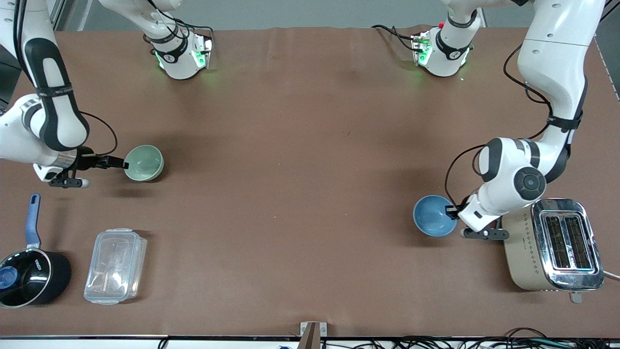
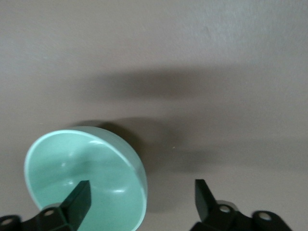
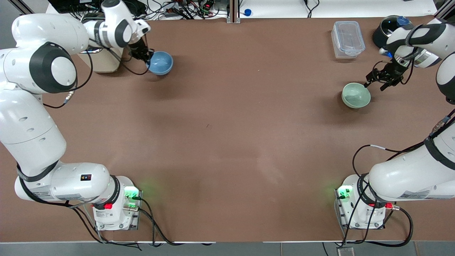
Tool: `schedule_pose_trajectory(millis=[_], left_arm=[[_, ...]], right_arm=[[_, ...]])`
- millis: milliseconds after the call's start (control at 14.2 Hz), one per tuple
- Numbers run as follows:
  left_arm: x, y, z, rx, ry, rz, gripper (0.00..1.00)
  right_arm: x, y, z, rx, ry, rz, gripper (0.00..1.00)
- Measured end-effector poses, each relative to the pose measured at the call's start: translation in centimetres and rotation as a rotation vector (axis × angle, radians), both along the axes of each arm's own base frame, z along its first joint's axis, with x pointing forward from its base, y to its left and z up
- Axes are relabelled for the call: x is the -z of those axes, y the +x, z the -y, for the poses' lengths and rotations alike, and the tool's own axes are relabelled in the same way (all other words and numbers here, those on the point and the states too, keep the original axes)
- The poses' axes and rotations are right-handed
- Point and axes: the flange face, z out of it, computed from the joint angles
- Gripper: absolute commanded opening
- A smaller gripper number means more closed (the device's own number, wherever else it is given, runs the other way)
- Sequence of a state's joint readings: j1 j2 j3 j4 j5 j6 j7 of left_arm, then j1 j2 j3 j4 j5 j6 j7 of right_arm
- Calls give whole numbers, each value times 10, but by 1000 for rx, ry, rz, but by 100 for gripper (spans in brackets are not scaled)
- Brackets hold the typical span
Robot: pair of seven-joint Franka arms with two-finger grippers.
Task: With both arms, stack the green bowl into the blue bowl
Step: 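Grasp the blue bowl rim with the left gripper and slide it toward the green bowl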
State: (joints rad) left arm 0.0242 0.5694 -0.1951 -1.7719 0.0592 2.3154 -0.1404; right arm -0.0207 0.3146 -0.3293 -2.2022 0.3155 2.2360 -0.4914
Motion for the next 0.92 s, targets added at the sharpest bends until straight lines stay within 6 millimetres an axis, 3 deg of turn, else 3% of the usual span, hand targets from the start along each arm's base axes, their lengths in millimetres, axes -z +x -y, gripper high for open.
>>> schedule_pose_trajectory(millis=[212,353,494,706,918], left_arm=[[-40,-3,74,-47,-42,-46,0],[-58,-16,125,-94,-76,-60,0],[-68,-35,173,-147,-104,-80,0],[-72,-69,239,-191,-105,-107,0],[-57,-107,302,-223,-112,-121,0]], right_arm=[[12,-8,-1,3,0,-21,58],[18,-10,-2,3,2,-34,38],[23,-12,-5,-1,4,-44,27],[28,-15,-13,-14,8,-58,12],[29,-14,-18,-22,9,-60,8]])
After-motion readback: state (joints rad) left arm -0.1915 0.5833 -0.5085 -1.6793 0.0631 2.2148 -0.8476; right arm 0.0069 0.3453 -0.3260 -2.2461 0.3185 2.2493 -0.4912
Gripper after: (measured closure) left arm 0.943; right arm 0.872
